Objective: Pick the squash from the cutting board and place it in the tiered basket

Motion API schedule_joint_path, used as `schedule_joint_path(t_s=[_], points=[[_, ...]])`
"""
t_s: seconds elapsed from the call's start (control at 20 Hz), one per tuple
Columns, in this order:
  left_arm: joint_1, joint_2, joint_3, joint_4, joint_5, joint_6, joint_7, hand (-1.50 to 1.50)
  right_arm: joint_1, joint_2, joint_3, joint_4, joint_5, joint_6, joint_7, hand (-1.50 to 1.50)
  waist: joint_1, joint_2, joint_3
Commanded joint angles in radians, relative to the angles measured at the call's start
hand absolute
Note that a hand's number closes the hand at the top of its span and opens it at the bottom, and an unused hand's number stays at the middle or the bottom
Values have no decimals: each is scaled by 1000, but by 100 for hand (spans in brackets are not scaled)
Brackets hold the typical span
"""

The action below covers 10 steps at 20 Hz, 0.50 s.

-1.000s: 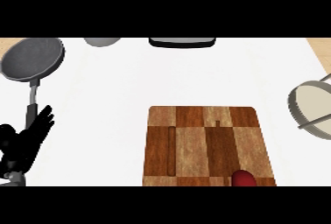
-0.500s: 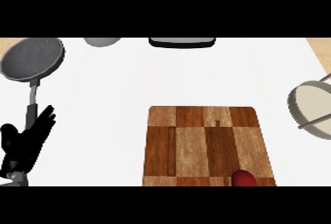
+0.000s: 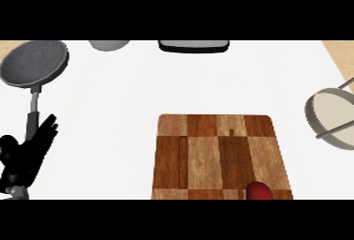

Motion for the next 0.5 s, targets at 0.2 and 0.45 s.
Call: schedule_joint_path(t_s=[0.2, 0.45], points=[[37, 16, 24, 39, 9, -35, -26, 0, 87, -15, -72, -93, -82, -94, -26, -150, -7, 12, 11], [17, 8, 17, -5, 12, -19, 32, 0, 25, -18, -136, -213, -126, -208, 53, -150, -9, 8, 11]])
